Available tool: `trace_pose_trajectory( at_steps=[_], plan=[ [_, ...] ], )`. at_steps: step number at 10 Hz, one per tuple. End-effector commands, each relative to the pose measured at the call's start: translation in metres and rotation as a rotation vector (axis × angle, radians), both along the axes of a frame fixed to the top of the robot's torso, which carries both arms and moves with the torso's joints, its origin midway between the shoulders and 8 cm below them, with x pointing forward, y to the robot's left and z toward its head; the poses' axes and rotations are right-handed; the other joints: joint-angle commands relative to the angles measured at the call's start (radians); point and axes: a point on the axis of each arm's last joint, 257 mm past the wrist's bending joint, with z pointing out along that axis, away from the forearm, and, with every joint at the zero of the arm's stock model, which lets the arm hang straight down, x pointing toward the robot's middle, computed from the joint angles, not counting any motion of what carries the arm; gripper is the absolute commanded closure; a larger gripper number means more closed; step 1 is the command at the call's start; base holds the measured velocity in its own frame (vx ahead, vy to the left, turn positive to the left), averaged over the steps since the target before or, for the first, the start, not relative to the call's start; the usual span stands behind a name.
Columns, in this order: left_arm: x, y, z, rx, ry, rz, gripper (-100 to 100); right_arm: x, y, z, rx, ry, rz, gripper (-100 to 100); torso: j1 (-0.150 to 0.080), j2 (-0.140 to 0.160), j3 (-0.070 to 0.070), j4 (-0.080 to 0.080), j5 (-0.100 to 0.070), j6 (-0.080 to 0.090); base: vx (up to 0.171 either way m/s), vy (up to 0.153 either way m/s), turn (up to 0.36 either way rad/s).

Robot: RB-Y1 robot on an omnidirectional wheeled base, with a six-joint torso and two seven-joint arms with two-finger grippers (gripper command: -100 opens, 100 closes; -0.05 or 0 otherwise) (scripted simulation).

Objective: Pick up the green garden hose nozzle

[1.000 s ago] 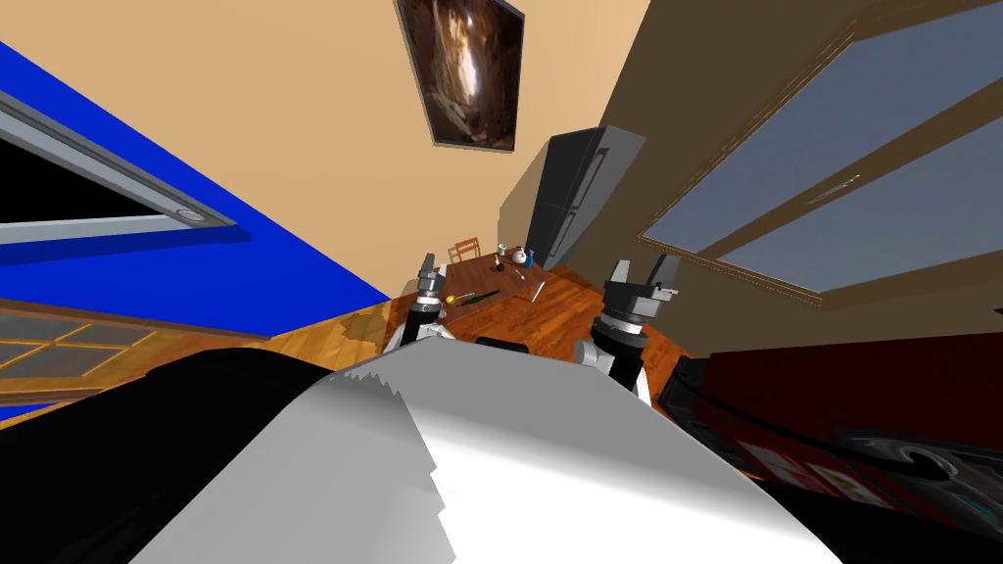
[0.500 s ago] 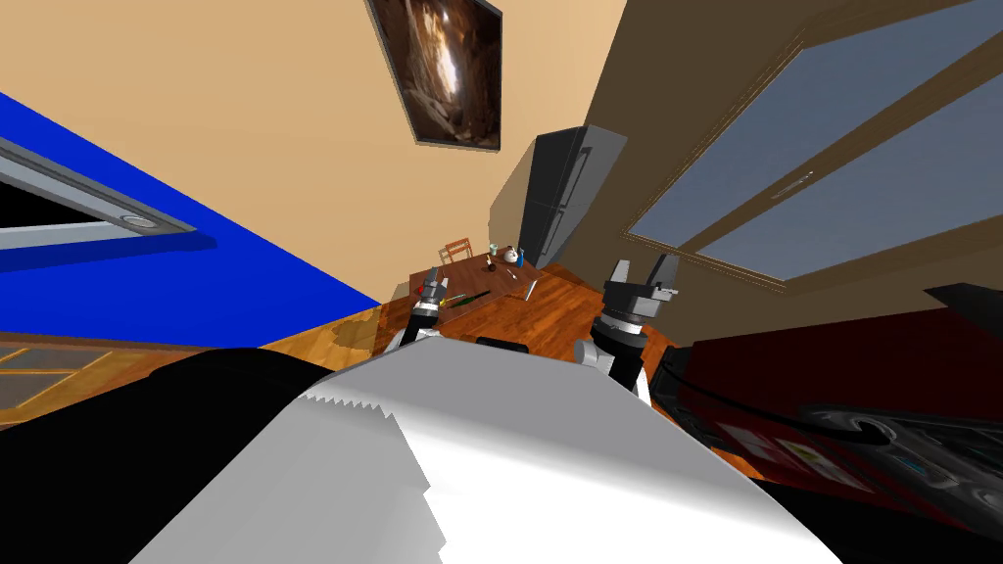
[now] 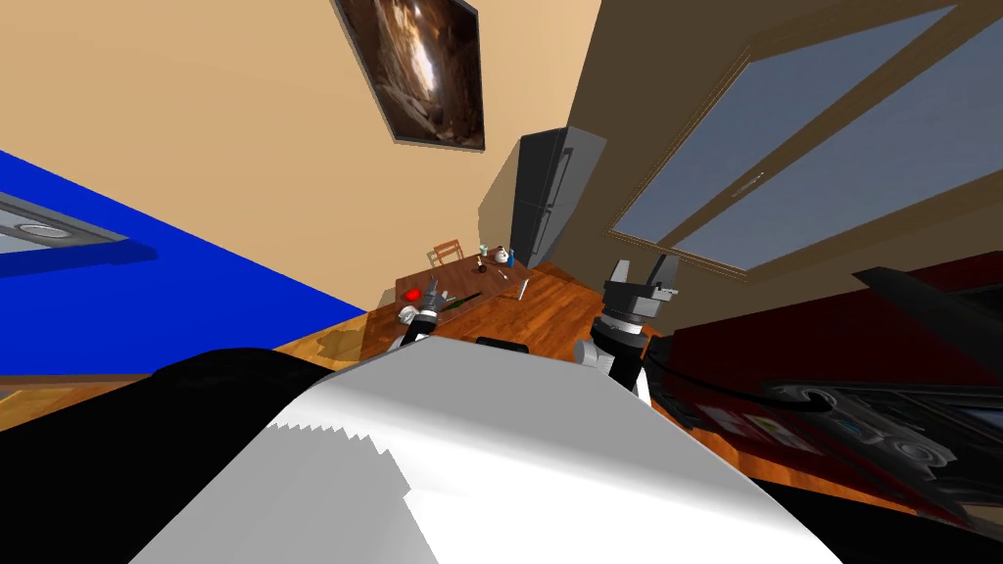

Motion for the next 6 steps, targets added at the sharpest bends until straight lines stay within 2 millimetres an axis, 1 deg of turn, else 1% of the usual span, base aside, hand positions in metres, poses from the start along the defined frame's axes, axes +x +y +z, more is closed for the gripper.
trace_pose_trajectory(
  at_steps=[1, 2, 3, 4, 5, 6],
  plan=[
    [-0.007, 0.011, -0.024, -0.032, 0.051, 0.018, -100, 0.0, 0.0, 0.0, 0.0, 0.0, 0.0, 0, 0.0, 0.0, 0.0, 0.0, 0.0, 0.0, 0.055, -0.076, -0.055],
    [-0.007, 0.011, -0.024, -0.032, 0.051, 0.018, -100, 0.0, 0.0, 0.0, 0.0, 0.0, 0.0, 0, 0.001, 0.0, 0.0, 0.0, 0.0, 0.0, 0.021, -0.024, 0.009],
    [-0.014, 0.022, -0.047, -0.075, 0.102, 0.041, -100, 0.0, 0.0, 0.0, 0.0, 0.0, 0.0, 0, 0.004, 0.002, 0.001, 0.0, 0.001, 0.0, 0.025, -0.037, -0.108],
    [-0.015, 0.023, -0.05, -0.076, 0.109, 0.044, -100, 0.0, 0.0, 0.0, 0.0, 0.0, 0.0, 0, 0.004, 0.002, 0.001, 0.0, 0.001, 0.0, 0.03, -0.037, -0.071],
    [-0.023, 0.034, -0.074, -0.12, 0.162, 0.071, -100, 0.0, 0.0, 0.0, 0.0, 0.0, 0.0, 0, 0.004, 0.002, 0.001, 0.0, 0.001, 0.0, 0.059, -0.051, -0.112],
    [-0.031, 0.044, -0.092, -0.163, 0.203, 0.097, -100, 0.0, 0.0, 0.0, 0.0, 0.0, 0.0, 0, 0.003, 0.001, 0.0, 0.0, 0.001, 0.0, 0.087, -0.094, -0.195]
  ],
)
